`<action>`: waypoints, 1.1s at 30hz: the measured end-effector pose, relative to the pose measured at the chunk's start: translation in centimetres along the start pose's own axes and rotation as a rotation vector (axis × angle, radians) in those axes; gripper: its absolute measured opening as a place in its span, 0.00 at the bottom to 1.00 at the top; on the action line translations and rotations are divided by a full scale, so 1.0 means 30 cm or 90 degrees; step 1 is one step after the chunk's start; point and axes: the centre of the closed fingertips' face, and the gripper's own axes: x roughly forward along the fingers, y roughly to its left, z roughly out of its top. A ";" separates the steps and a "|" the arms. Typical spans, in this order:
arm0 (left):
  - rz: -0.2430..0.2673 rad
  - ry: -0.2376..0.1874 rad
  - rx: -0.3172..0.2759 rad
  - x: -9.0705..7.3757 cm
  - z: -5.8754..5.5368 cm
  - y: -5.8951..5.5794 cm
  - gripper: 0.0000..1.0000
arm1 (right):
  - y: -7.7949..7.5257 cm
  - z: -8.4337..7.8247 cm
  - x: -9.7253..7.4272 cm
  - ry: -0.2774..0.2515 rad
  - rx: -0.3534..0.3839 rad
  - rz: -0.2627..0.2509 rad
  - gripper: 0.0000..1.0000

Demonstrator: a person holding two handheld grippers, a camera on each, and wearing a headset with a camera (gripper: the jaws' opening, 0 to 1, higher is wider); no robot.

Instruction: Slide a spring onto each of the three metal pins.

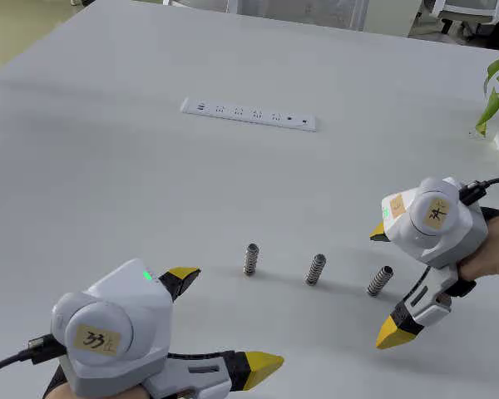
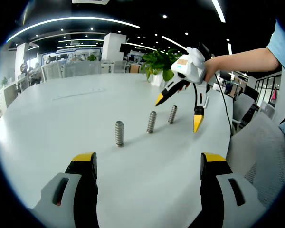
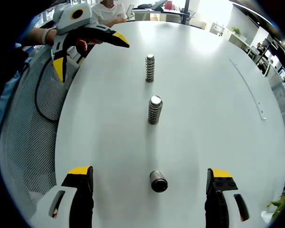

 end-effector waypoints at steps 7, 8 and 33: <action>0.003 0.000 -0.003 -0.001 0.003 0.006 0.88 | 0.014 0.007 -0.027 -0.063 0.041 -0.013 0.99; 0.003 0.000 -0.002 -0.002 0.003 0.006 0.88 | 0.015 0.006 -0.032 -0.072 0.049 -0.015 0.99; 0.013 0.014 0.014 -0.021 0.005 0.043 0.88 | 0.185 -0.099 -0.155 -0.254 0.218 -0.130 0.99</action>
